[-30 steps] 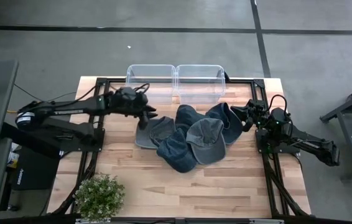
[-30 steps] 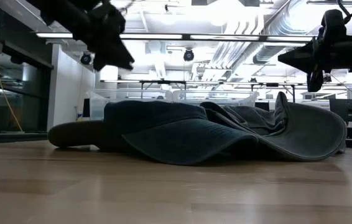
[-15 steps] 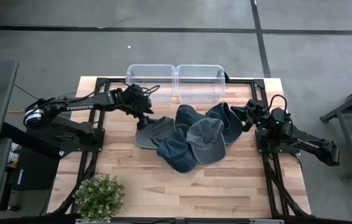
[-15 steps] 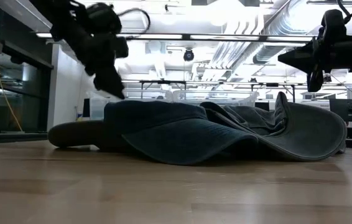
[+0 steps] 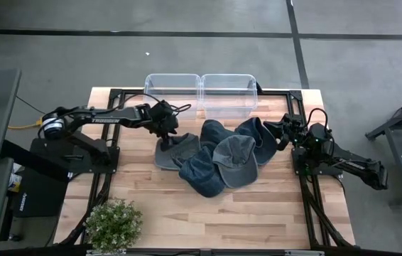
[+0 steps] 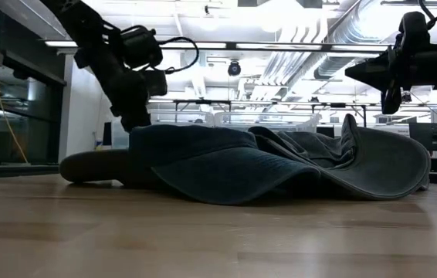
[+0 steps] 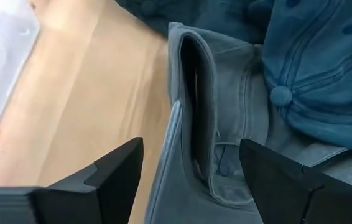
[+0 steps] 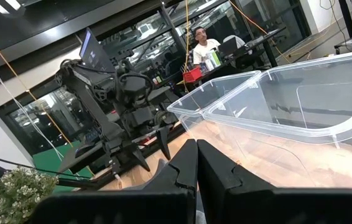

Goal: Pick & Place hat
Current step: Put the left gray cap into the left transparent bin

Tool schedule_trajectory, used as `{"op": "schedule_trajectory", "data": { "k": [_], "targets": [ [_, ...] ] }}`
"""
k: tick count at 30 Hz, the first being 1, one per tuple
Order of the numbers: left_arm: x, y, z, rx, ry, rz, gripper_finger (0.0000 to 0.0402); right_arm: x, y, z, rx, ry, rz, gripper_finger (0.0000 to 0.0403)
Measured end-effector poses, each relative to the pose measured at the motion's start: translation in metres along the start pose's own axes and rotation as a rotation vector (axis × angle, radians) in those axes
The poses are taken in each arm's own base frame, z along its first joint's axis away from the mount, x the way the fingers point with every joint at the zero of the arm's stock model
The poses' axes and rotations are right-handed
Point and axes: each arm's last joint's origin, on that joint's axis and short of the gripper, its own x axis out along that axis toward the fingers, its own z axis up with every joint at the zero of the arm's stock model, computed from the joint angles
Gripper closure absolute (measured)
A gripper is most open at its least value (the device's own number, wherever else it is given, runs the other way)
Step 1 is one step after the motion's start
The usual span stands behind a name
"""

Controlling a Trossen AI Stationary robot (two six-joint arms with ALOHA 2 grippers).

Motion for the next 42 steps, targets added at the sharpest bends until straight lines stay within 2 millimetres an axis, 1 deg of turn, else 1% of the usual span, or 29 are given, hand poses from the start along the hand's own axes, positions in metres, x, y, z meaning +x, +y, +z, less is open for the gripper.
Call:
{"op": "schedule_trajectory", "data": {
  "k": [5,9,14,22,31,35,42],
  "targets": [
    [0.006,0.002,0.002,-0.038,-0.018,0.000,0.0137,0.000,0.000,0.000,0.000,0.000,0.000,0.0402],
    [0.012,0.003,0.000,-0.059,0.008,-0.001,0.0137,0.000,0.000,0.000,0.000,0.000,0.000,0.0402],
    [0.019,0.004,-0.001,-0.109,0.021,-0.045,0.0137,0.000,0.000,0.000,0.000,0.000,0.000,0.0402],
    [0.029,0.006,0.000,-0.133,0.010,-0.051,0.0137,0.000,0.000,0.000,0.000,-0.001,0.000,0.0402],
    [0.029,0.007,0.001,-0.182,-0.005,-0.043,0.0140,0.000,0.000,0.000,0.000,0.000,0.000,0.0402],
    [0.029,0.006,0.000,-0.212,0.006,-0.056,0.0168,0.000,0.000,0.000,0.000,0.000,0.000,0.0402],
    [0.030,0.004,0.000,-0.259,0.019,-0.064,0.0258,0.000,0.000,0.000,0.000,0.000,0.000,0.0402]
  ]
}}
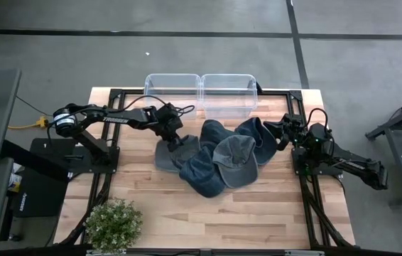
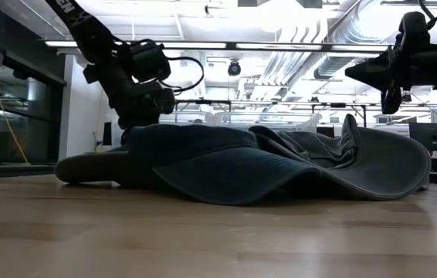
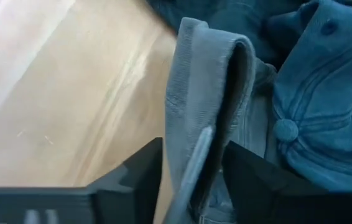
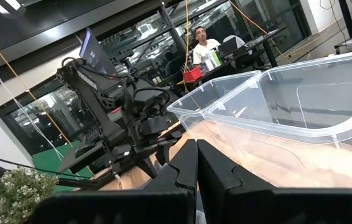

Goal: Pick & Place hat
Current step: Put the left gray cap into the left transparent bin

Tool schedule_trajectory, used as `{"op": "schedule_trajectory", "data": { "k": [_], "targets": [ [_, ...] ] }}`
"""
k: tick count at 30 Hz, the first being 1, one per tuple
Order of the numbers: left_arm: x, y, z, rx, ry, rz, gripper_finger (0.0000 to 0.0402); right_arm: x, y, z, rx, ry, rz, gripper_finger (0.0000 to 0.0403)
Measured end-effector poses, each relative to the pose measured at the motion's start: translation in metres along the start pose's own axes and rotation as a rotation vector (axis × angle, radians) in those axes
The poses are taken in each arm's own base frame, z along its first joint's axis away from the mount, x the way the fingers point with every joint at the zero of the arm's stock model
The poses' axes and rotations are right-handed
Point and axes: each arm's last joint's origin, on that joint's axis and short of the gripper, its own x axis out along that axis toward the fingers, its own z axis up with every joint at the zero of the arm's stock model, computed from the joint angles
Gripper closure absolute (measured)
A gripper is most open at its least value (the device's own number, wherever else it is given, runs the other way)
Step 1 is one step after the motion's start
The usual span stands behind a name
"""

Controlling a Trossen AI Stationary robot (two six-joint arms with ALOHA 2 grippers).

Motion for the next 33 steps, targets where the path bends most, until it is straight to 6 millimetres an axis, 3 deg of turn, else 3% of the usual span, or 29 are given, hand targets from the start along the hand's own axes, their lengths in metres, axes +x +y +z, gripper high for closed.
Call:
{"op": "schedule_trajectory", "data": {
  "k": [9,20,33],
  "targets": [
    [0.002,-0.004,-0.005,-0.041,0.038,0.011,0.0387,0.000,0.000,0.000,0.000,0.000,0.000,0.0402],
    [-0.005,-0.005,-0.007,-0.117,0.083,0.036,0.0391,0.000,0.000,0.000,0.000,0.000,0.000,0.0402],
    [-0.053,-0.028,0.037,-0.018,0.222,0.182,0.0391,0.000,0.000,0.000,0.000,0.000,0.000,0.0402]
  ]
}}
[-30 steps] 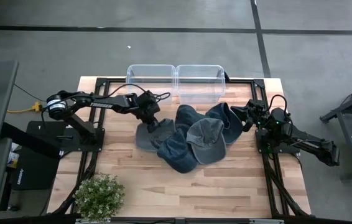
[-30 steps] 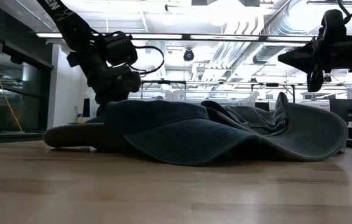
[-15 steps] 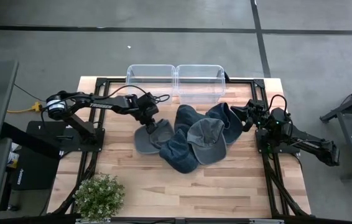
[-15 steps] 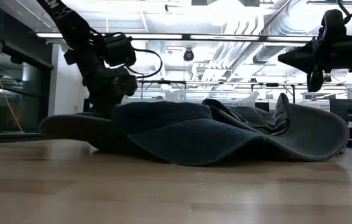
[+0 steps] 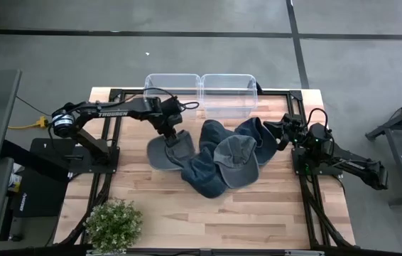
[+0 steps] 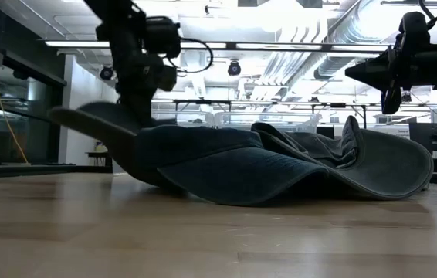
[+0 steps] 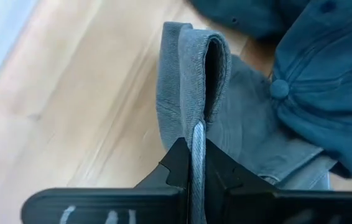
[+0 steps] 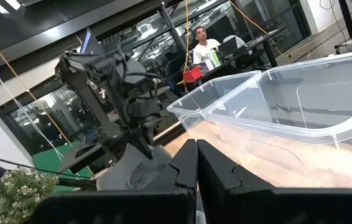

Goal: Pick & Place hat
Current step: Put the left gray cap into the left transparent bin

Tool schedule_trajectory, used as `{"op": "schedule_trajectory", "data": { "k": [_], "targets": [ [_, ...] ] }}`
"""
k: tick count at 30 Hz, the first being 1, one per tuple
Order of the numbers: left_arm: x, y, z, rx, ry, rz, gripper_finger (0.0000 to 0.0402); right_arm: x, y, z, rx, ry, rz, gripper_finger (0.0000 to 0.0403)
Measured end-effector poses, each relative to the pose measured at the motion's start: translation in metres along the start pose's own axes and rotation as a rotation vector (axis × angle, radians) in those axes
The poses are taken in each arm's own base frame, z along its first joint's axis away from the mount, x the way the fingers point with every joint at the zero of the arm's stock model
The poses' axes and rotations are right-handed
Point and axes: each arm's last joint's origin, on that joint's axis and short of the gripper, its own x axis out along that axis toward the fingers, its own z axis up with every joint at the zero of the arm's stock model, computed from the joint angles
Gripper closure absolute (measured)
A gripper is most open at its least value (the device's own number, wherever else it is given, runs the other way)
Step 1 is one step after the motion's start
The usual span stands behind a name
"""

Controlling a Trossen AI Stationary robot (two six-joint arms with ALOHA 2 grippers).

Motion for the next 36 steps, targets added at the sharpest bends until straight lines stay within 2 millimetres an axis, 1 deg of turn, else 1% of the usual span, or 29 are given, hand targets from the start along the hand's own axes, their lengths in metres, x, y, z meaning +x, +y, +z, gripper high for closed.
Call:
{"op": "schedule_trajectory", "data": {
  "k": [3,7,12,15,18,23,26,29,31,36],
  "targets": [
    [-0.017,-0.003,0.004,0.000,0.036,0.053,0.0391,0.000,0.000,0.000,0.000,0.000,0.000,0.0402],
    [-0.046,-0.009,0.013,0.016,0.048,0.094,0.0391,0.000,0.000,0.000,0.000,0.000,0.000,0.0402],
    [-0.083,-0.017,0.023,0.040,0.013,0.126,0.0391,0.000,0.000,0.000,0.000,0.000,0.000,0.0402],
    [-0.109,-0.022,0.027,0.058,-0.008,0.170,0.0391,0.000,0.000,0.000,0.000,0.000,0.000,0.0402],
    [-0.137,-0.026,0.030,0.081,-0.058,0.231,0.0391,0.000,0.000,0.000,0.000,0.000,0.000,0.0402],
    [-0.176,-0.031,0.038,0.162,-0.212,0.361,0.0391,0.000,0.000,0.000,0.000,0.000,0.000,0.0402],
    [-0.195,-0.025,0.043,0.189,-0.292,0.419,0.0391,0.000,0.000,0.000,0.000,0.000,0.000,0.0402],
    [-0.204,-0.015,0.049,0.208,-0.347,0.450,0.0391,0.000,0.000,0.000,0.000,0.000,0.000,0.0402],
    [-0.207,-0.006,0.053,0.233,-0.371,0.458,0.0391,0.000,0.000,0.000,0.000,0.000,0.000,0.0402],
    [-0.219,0.027,0.063,0.263,-0.464,0.401,0.0391,0.000,0.000,0.000,0.000,0.000,0.000,0.0402]
  ]
}}
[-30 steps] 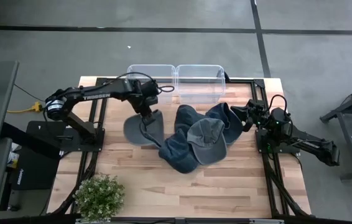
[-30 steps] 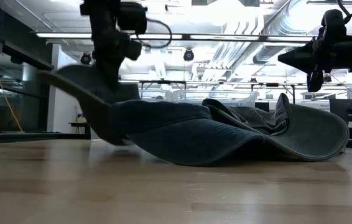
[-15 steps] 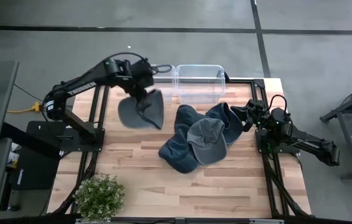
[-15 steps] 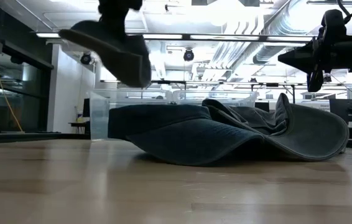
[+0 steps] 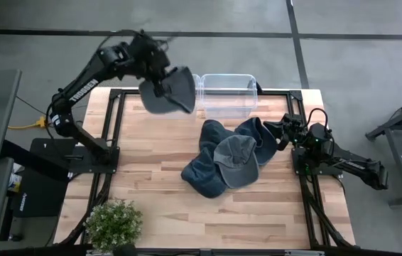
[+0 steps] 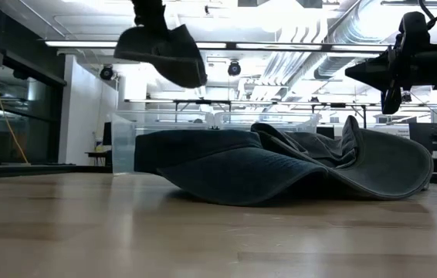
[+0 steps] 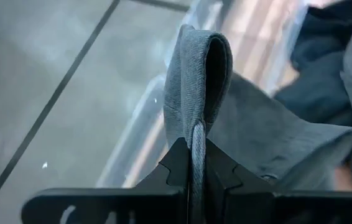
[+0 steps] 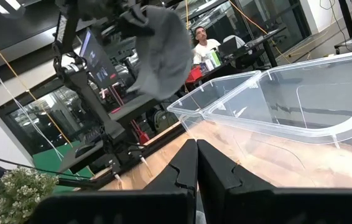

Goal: Pick & Place hat
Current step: Put the left gray cap into the left transparent bin

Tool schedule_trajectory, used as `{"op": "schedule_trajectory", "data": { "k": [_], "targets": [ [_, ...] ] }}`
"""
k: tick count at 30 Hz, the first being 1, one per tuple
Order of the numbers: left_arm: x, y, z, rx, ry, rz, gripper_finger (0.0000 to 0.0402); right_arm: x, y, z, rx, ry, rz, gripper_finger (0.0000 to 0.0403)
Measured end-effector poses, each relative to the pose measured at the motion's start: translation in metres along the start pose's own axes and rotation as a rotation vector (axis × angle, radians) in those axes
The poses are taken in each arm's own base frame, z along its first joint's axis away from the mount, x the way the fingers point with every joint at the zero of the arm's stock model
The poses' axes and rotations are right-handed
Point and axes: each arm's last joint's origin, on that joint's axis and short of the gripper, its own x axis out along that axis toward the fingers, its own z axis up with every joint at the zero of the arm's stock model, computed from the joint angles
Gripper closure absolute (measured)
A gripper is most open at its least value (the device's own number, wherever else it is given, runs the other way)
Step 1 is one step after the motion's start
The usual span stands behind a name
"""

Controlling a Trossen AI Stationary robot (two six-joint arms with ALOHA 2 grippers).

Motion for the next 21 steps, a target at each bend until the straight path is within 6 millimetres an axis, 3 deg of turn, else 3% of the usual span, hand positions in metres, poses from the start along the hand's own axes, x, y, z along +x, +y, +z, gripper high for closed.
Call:
{"op": "schedule_trajectory", "data": {
  "k": [12,21],
  "targets": [
    [0.033,0.052,-0.007,-0.055,-0.041,-0.078,0.0391,0.000,0.000,0.000,0.000,0.000,0.000,0.0402],
    [0.072,0.061,-0.009,-0.109,0.014,-0.122,0.0391,0.000,0.000,0.000,0.000,0.000,0.000,0.0402]
  ]
}}
